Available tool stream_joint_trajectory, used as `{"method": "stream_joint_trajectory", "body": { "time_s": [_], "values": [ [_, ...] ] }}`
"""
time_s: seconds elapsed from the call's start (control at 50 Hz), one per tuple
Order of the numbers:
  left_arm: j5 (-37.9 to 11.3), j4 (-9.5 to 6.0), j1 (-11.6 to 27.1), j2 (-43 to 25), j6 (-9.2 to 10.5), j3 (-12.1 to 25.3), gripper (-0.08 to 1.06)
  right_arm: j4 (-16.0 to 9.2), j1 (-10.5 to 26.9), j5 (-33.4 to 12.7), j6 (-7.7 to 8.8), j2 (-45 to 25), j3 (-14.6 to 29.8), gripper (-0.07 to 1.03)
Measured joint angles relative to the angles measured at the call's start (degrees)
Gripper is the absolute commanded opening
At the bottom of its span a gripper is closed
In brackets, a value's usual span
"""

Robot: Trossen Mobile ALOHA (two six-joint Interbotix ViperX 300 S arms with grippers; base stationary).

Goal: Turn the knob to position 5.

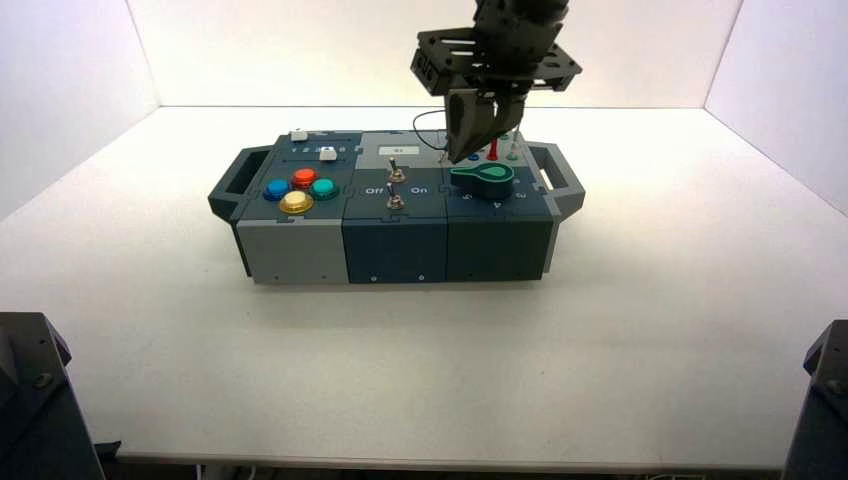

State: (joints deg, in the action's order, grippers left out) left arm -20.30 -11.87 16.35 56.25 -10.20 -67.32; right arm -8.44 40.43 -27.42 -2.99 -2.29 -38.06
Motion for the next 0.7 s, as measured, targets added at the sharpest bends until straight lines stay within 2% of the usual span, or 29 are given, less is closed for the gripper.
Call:
{"method": "stream_joint_trajectory", "body": {
  "time_s": [0.7],
  "values": [
    [0.0, 0.00, 0.0, 0.5, 0.00, 0.0, -0.03, 0.4, -0.9, 0.4, 0.00, -4.1, 3.7, -0.02]
  ]
}}
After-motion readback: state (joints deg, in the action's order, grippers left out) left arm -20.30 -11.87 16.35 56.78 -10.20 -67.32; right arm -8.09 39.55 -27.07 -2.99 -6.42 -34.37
